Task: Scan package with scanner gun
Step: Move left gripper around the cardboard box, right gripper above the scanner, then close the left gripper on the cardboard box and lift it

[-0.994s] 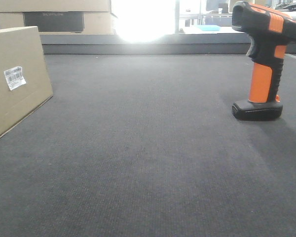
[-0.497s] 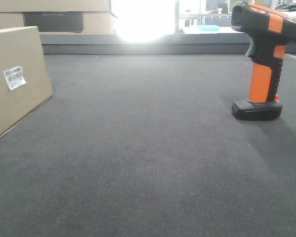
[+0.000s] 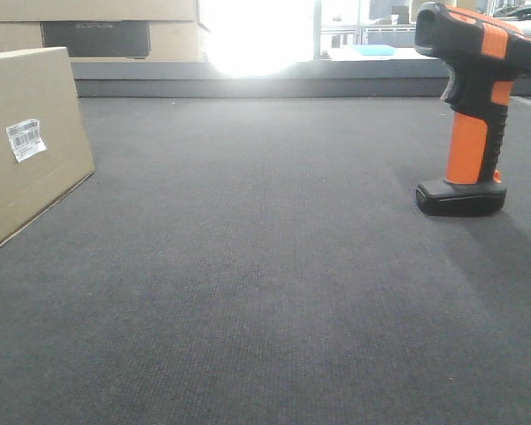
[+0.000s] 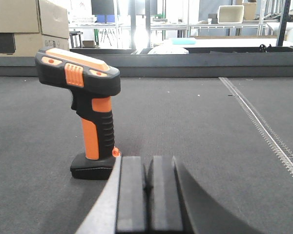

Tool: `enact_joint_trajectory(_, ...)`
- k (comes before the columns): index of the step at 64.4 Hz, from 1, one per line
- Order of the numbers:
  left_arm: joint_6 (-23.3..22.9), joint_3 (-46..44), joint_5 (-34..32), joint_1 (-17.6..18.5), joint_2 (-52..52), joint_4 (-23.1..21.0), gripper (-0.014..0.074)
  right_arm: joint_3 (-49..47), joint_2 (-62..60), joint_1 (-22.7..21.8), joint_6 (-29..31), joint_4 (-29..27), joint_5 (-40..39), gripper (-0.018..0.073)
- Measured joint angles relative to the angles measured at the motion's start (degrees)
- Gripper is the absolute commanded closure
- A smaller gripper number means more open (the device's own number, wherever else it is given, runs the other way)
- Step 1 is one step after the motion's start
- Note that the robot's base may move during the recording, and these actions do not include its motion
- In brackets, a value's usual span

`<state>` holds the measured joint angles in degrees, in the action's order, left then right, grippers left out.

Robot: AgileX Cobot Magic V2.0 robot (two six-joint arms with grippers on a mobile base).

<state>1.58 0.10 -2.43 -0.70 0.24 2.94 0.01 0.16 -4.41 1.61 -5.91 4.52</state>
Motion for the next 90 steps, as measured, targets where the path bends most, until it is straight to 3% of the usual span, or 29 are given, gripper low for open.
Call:
enact_joint_trajectory(15, 0.0, 0.1, -12.02, 0.0, -0.02, -0.66, 0.0707, -0.12, 0.0, 0.0, 0.0, 0.0, -9.44, 0.0711)
enact_joint_trajectory(21, -0.04, -3.15, -11.29, 0.0, -0.12, -1.89, 0.0707, -3.84, 0.0, 0.0, 0.0, 0.0, -8.48, 0.0711)
enact_joint_trajectory(28, -0.04, -12.23, -3.79, 0.0, 0.21, -2.23, 0.0684, -12.85, -0.16, 0.0, 0.0, 0.0, -3.23, 0.0711)
enact_joint_trajectory(36, -0.04, -24.24, 6.95, 0.0, 4.06, -2.23, 0.0504, -23.1, 1.82, 0.0, 0.0, 0.0, 4.02, 0.0645)
enact_joint_trajectory(42, -0.04, -31.55, 13.9, 0.0, 8.61, -2.23, 0.0315, -28.51, 5.05, 0.0, 0.0, 0.0, 8.61, 0.047)
enact_joint_trajectory(50, -0.04, -39.21, 21.27, 0.0, 15.96, -2.33, 0.0084, -33.64, 9.9, 0.0, 0.0, 0.0, 11.61, 0.0169)
enact_joint_trajectory(56, -0.04, -43.09, 25.42, 0.09, 22.1, -3.31, -0.0017, -35.04, 13.13, 0.0, 0.0, 0.0, 11.99, -0.0006)
enact_joint_trajectory(73, -0.04, -52.04, 33.56, 6.92, 38.33, -5.7, -0.0004, -35.35, 18.02, 0.0, 0.0, 0.0, 14.88, -0.0002)
enact_joint_trajectory(90, -0.04, -70.88, 53.12, 7.71, 60.0, -5.95, -0.0004, -35.35, 18.18, 0.03, 0.0, -0.24, 15.39, -0.0002)
